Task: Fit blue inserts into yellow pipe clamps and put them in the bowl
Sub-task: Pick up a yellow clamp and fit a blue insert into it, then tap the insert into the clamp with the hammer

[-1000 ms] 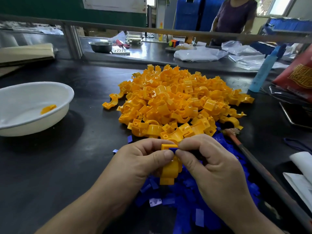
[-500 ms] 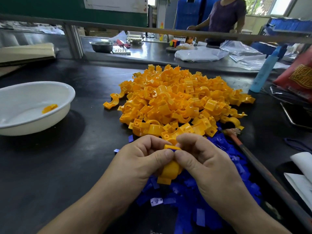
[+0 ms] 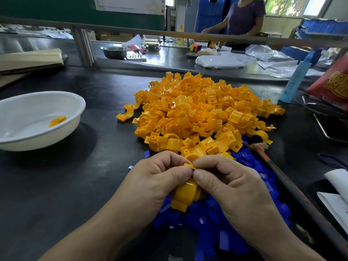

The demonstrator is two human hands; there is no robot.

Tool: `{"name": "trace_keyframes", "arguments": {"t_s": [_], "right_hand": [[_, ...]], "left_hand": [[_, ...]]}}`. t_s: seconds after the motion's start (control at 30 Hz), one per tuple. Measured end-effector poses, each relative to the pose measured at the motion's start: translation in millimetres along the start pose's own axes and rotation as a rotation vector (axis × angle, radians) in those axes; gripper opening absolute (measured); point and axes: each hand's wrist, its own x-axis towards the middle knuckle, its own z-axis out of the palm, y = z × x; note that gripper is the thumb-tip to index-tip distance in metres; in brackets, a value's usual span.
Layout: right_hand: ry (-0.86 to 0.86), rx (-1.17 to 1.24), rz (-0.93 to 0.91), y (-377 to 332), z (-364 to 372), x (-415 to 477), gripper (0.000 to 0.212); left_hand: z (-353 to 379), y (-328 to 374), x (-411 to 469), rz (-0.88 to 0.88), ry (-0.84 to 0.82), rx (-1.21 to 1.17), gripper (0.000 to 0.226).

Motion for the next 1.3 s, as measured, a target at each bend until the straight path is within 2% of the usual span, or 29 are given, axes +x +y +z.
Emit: {"name": "trace_keyframes", "arguments": {"t_s": [0.13, 0.23, 0.27, 0.33, 0.4, 0.5, 0.53, 0.6, 0.67, 0.77, 0.83, 0.93, 1.03, 1.1, 1.2, 1.3], "right_hand": [[0.132, -0.422, -0.094, -1.4, -4.2, -0.1, 0.035], [0.353, -0.734, -0.117, 0.8, -39.8, 3.3, 0.033], [0.409, -0.875, -0.069, 3.2, -57.5, 5.2, 0.034], [0.459, -1.099, 0.115, 11.8, -96.1, 6.1, 0.032], [0.413, -1.21, 0.319, 24.0, -128.4, 2.4, 0.036], [0.2, -1.352, 0.534, 44.2, -153.6, -12.3, 0.05], [0.15, -1.401, 0.579, 51.5, -157.5, -19.2, 0.052], [0.085, -1.466, 0.625, 64.0, -160.8, -33.0, 0.05], [0.052, -1.464, 0.665, 68.8, -159.6, -42.7, 0.041], [0.091, -1.436, 0.686, 64.0, -151.0, -44.3, 0.021], [0.177, -1.396, 0.675, 57.6, -143.5, -44.1, 0.015], [0.333, -1.076, 0.653, 36.1, -130.9, -48.5, 0.017], [0.36, -0.784, 0.538, 5.6, -100.6, -56.4, 0.026], [0.262, -0.668, 0.425, -19.6, -71.7, -52.4, 0.025], [0.0, -0.587, 0.293, -46.5, -32.1, -45.1, 0.038], [-0.235, -0.688, 0.249, -48.9, -4.7, -35.3, 0.029]], "left_hand": [[-21.3, 10.4, 0.8, -0.048, 0.086, 0.049, 0.025], [-54.3, 8.9, 6.0, -0.145, 0.332, 0.276, 0.007], [-64.8, 6.4, 7.9, -0.201, 0.38, 0.408, 0.006], [-79.0, 1.2, 11.7, -0.316, 0.374, 0.665, 0.009], [-87.9, -3.3, 15.9, -0.378, 0.325, 0.804, 0.012], [-94.4, -3.8, 15.9, -0.388, 0.302, 0.905, 0.016], [-95.8, -2.4, 14.5, -0.399, 0.289, 0.946, 0.022], [-99.3, 0.8, 10.6, -0.45, 0.253, 1.037, 0.05], [-101.1, 3.1, 7.3, -0.495, 0.219, 1.104, 0.067], [-97.6, 6.7, 4.7, -0.521, 0.15, 1.204, 0.057], [-92.9, 6.5, 4.8, -0.502, 0.12, 1.261, 0.048], [-90.5, 4.6, 6.4, -0.439, 0.114, 1.322, 0.037], [-89.6, 4.7, 7.7, -0.4, 0.084, 1.369, 0.033], [-87.1, 3.3, 8.9, -0.395, 0.054, 1.395, 0.033], [-83.1, 1.2, 9.9, -0.381, 0.056, 1.405, 0.033], [-83.5, -0.2, 8.8, -0.376, 0.087, 1.347, 0.033]]}}
